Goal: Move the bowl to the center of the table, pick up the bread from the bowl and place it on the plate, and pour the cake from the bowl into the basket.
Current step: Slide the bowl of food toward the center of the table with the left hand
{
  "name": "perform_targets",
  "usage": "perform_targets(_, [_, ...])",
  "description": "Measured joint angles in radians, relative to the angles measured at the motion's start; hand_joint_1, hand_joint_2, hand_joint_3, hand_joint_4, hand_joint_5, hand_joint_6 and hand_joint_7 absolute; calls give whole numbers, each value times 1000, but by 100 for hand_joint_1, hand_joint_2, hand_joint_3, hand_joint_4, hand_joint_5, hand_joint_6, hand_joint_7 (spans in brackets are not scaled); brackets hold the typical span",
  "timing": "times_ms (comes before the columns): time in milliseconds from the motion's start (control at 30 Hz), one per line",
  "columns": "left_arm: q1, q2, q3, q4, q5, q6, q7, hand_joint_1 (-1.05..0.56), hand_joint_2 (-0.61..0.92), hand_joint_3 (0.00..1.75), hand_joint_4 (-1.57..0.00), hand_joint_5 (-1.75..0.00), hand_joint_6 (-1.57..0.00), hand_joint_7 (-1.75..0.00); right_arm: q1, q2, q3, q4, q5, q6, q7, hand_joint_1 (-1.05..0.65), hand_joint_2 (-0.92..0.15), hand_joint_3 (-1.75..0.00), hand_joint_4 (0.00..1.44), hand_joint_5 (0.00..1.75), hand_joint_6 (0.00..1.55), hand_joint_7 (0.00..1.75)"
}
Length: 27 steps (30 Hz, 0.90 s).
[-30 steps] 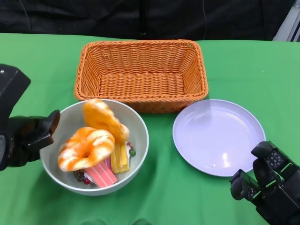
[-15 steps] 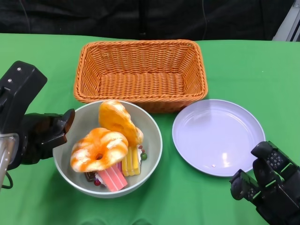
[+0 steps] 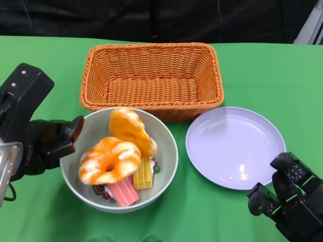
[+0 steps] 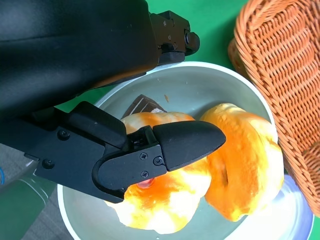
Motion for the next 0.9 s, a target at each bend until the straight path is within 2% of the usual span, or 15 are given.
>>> perform_targets(567, [0,-6,-37,-3,7,-46,-4,-100,92,89,0,0,0,0,2,0,0,-1,1,0,1,-17,-82,-82,79,175,62,175])
perform_targets(900, [10,-51,-39,-5,10,-108,2,-94,92,87,0,0,-4,-1,11,0,-1,-20,5,0,1,-16,-81,-83,79,175,63,175])
